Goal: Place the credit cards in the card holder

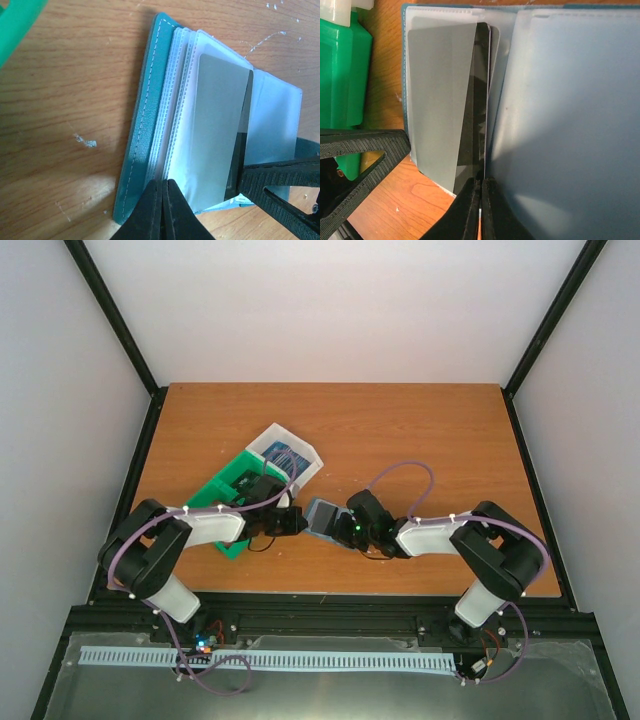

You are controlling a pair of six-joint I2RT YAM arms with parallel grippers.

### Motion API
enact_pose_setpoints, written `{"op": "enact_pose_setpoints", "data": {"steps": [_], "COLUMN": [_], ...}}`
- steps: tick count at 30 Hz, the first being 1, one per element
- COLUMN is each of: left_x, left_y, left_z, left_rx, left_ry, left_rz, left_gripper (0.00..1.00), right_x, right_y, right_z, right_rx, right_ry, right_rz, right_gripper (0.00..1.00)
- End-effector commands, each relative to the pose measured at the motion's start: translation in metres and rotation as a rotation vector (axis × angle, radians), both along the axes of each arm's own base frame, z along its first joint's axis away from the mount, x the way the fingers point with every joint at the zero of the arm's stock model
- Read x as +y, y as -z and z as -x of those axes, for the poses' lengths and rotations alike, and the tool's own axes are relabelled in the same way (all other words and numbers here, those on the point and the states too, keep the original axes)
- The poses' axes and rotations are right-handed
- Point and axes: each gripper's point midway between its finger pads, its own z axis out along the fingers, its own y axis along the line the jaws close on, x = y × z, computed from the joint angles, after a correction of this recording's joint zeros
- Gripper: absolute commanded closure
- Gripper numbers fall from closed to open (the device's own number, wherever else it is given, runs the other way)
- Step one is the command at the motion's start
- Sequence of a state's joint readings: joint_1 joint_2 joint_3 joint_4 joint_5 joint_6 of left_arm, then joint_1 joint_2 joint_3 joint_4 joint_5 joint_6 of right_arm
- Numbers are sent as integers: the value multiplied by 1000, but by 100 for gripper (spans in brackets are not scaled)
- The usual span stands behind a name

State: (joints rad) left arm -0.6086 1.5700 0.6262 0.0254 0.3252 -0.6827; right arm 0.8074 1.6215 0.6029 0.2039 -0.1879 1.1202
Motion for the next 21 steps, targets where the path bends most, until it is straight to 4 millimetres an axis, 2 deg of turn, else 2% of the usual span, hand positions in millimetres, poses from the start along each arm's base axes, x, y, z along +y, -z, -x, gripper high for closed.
{"op": "enact_pose_setpoints", "data": {"steps": [1, 9, 16, 18, 21], "left_x": [0, 2, 4, 5, 3], "left_y": [11, 15, 11, 5, -14], "left_z": [5, 8, 7, 3, -3], "left_rx": [25, 42, 34, 14, -35], "left_ry": [1, -8, -25, -32, -39], "left_rz": [0, -1, -10, -7, 9], "left_gripper": [99, 99, 99, 98, 90], "right_x": [9, 22, 17, 13, 2], "right_y": [-5, -9, -6, -7, -10], "right_z": [-2, -2, -8, -10, -13], "right_rx": [-13, -21, -46, -57, -74], "right_ry": [-10, -41, -10, 8, 39], "right_rz": [-47, -115, -93, -74, -22], "right_gripper": [96, 96, 96, 96, 96]}}
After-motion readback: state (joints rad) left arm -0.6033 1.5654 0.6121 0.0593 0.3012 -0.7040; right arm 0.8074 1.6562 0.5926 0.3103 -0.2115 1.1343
